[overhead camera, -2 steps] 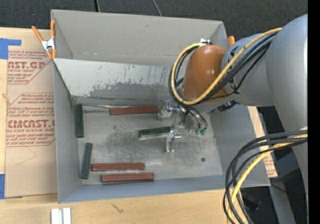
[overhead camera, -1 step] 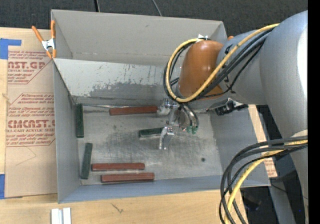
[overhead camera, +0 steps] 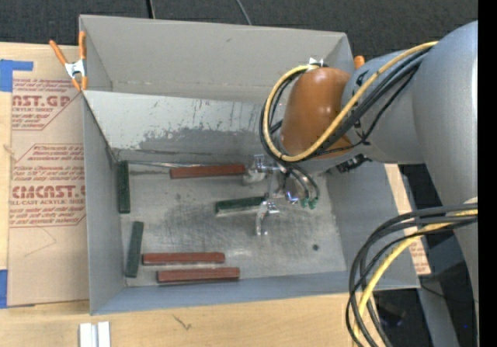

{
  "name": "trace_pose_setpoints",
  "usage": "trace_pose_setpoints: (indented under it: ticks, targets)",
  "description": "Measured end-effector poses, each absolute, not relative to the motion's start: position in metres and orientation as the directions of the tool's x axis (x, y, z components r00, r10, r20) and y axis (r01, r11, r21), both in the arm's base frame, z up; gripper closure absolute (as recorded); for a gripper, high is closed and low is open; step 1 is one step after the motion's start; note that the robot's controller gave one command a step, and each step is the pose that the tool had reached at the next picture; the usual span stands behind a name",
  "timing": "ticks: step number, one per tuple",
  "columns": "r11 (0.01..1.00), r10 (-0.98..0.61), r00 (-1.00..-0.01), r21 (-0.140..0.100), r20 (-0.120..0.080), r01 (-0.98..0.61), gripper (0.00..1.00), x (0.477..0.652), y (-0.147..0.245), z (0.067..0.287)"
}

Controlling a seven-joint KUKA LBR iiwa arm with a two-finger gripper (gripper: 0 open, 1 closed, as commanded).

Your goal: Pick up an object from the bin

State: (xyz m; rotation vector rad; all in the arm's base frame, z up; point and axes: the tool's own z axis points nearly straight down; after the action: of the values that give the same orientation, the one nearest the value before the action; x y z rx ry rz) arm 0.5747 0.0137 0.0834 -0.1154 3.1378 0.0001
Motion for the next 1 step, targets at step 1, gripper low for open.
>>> trace_pose_setpoints:
  ticks: [1]
  targets:
    - [0.958, 0.286, -0.958, 0.001, -0.023, 0.286, 1.0, 0.5715, 0.0385, 0.0788]
